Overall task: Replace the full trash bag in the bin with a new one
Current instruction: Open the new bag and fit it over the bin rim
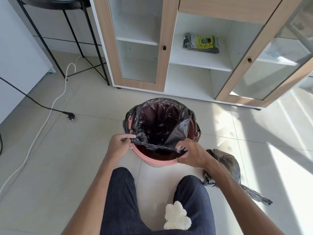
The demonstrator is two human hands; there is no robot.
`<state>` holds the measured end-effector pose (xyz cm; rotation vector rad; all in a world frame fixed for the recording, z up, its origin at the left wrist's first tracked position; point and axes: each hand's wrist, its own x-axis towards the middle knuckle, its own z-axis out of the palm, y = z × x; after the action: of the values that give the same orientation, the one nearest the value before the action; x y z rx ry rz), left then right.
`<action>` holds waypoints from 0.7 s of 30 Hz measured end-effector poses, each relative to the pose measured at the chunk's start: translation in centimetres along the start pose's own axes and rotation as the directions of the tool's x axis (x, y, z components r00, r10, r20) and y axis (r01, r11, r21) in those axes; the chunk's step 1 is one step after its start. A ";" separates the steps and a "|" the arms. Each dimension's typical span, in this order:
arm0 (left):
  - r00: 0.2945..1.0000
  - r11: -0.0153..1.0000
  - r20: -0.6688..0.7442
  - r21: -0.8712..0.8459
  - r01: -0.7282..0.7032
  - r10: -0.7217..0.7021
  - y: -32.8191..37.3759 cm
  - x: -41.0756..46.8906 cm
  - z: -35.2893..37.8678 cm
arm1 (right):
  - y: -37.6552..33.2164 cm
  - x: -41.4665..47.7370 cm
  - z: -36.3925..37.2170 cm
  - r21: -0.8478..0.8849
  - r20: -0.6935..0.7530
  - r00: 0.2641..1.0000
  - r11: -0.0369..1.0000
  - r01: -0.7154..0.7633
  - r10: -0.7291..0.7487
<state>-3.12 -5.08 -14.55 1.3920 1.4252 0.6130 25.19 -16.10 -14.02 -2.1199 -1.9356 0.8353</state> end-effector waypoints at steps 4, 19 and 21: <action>0.979 0.899 0.068 0.386 -0.205 0.193 -0.1 0.2 -0.1 | 0.3 -0.6 0.9 -0.022 -0.002 1.000 1.000 0.022 -0.022; 0.891 0.669 0.225 0.594 -0.446 0.395 -2.1 -0.6 -0.7 | -0.1 -3.2 3.4 -0.078 -0.296 0.952 0.995 0.058 -0.079; 0.865 0.627 0.209 0.613 -0.480 0.457 -2.1 -0.8 -0.5 | -0.1 -3.4 4.0 -0.060 -0.350 0.933 0.996 0.069 -0.086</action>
<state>-4.65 -6.13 -15.99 2.3807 1.2912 0.4098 23.10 -20.36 -16.25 -2.0325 -1.8466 0.3643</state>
